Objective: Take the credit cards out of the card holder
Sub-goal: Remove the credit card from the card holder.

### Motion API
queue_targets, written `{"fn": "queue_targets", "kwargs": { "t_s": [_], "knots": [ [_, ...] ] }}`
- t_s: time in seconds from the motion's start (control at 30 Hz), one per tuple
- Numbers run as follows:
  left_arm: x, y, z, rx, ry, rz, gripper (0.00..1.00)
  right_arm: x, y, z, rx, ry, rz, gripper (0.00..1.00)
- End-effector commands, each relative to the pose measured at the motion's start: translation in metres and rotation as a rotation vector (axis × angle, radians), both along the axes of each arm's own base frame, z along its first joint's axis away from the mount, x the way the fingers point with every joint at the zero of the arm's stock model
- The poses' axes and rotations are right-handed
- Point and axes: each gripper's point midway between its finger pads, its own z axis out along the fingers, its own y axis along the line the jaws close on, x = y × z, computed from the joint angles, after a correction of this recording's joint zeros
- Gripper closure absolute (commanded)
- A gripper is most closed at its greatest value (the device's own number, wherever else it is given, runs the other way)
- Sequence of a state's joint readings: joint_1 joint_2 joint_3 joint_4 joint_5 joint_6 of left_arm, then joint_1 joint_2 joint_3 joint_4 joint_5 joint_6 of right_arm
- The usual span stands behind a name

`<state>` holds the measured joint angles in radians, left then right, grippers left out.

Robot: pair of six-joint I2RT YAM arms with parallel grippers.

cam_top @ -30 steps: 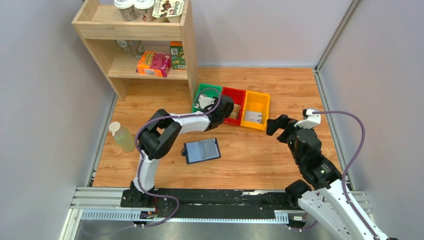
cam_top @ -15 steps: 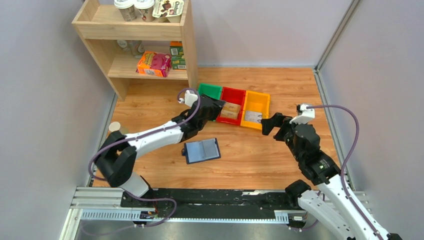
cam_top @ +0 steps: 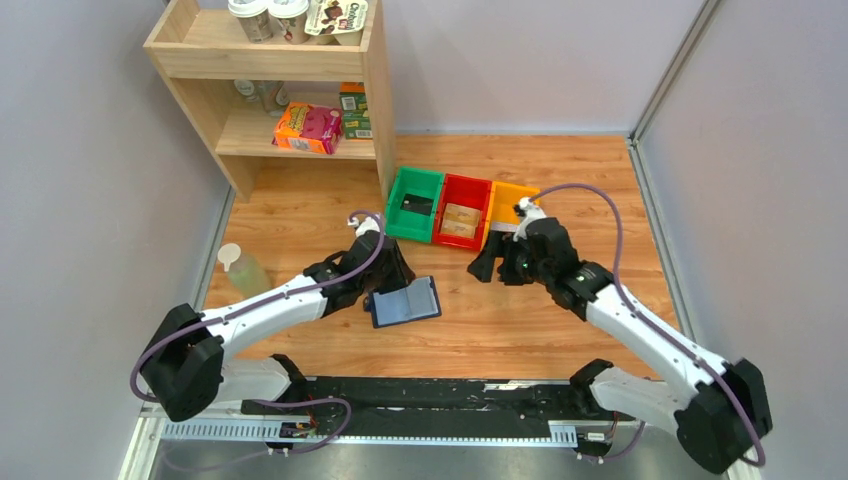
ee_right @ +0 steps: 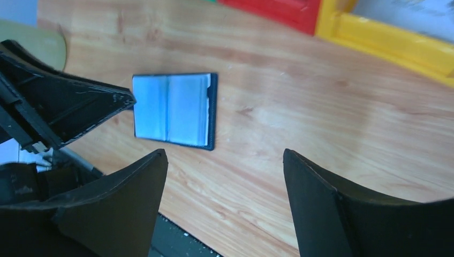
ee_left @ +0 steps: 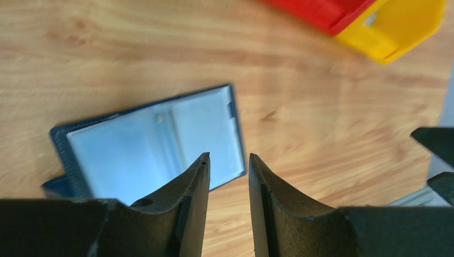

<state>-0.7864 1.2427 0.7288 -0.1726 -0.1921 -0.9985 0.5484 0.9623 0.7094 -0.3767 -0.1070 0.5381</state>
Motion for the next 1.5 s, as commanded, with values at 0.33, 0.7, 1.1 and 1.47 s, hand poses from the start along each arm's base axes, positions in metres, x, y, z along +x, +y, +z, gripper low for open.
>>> {"fn": "queue_targets", "kwargs": {
  "t_s": [0.33,0.7,1.1,1.47],
  "knots": [
    [-0.045,0.057,-0.068,0.212,0.207,-0.15,0.63,0.001,0.125,-0.042,0.072,0.201,0.24,0.29],
    [-0.061,0.09,-0.09,0.271,0.261,-0.102,0.68,-0.002,0.154,-0.086,0.042,0.301,0.299,0.44],
    [-0.072,0.077,-0.108,0.209,0.323,-0.149,0.79,-0.01,0.155,-0.113,0.005,0.36,0.328,0.5],
    [-0.072,0.065,-0.103,0.151,0.313,-0.182,0.83,-0.011,0.165,-0.09,0.034,0.32,0.375,0.52]
  ]
}}
